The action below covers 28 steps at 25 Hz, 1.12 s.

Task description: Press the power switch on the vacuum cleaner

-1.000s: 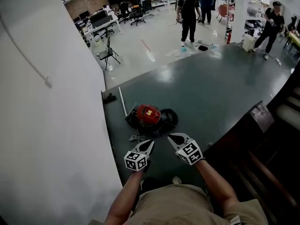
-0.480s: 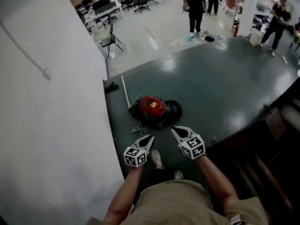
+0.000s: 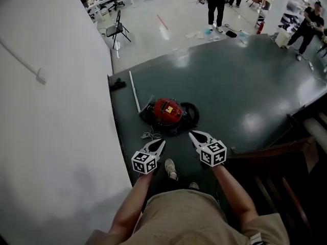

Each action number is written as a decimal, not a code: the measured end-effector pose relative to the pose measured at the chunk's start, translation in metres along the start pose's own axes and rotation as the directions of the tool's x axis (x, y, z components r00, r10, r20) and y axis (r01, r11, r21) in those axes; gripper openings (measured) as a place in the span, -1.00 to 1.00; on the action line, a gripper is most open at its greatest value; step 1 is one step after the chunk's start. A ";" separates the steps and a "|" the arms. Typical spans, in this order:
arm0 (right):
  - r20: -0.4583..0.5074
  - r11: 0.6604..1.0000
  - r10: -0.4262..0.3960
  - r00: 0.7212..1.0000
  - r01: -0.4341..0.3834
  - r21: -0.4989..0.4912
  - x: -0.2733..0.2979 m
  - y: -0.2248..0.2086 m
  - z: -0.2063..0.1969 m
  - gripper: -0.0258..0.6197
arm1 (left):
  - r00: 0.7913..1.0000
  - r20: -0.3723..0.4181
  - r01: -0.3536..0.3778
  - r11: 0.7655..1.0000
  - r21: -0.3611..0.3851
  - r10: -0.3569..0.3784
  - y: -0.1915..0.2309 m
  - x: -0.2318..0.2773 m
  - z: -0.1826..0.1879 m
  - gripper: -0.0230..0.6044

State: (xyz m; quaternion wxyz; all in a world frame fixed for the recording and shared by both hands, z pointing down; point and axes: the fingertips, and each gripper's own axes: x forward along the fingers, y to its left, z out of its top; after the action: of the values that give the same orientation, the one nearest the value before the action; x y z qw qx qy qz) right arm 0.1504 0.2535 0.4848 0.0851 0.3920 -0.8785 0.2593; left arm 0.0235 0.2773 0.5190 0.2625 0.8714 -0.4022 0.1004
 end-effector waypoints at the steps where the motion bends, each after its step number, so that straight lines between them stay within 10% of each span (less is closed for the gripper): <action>1: -0.003 1.000 -0.003 1.000 0.003 0.016 0.009 -0.003 0.004 -0.88 | 1.000 -0.001 0.006 1.000 -0.003 -0.006 0.011 0.003 0.004 -0.90; 16: -0.016 0.986 -0.161 0.987 0.161 0.038 0.088 -0.038 0.029 -0.88 | 0.996 -0.016 0.085 0.996 -0.019 -0.085 0.139 0.037 0.034 -0.90; 28: -0.080 0.989 -0.136 0.987 0.140 0.040 0.134 -0.079 0.033 -0.88 | 0.995 -0.052 0.079 0.997 -0.009 -0.080 0.172 0.087 0.055 -0.90</action>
State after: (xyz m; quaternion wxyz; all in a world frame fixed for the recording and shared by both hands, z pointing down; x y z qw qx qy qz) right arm 0.1190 0.1055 0.5345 0.1277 0.4434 -0.8393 0.2874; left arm -0.0511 0.0986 0.5706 0.2796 0.8829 -0.3604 0.1115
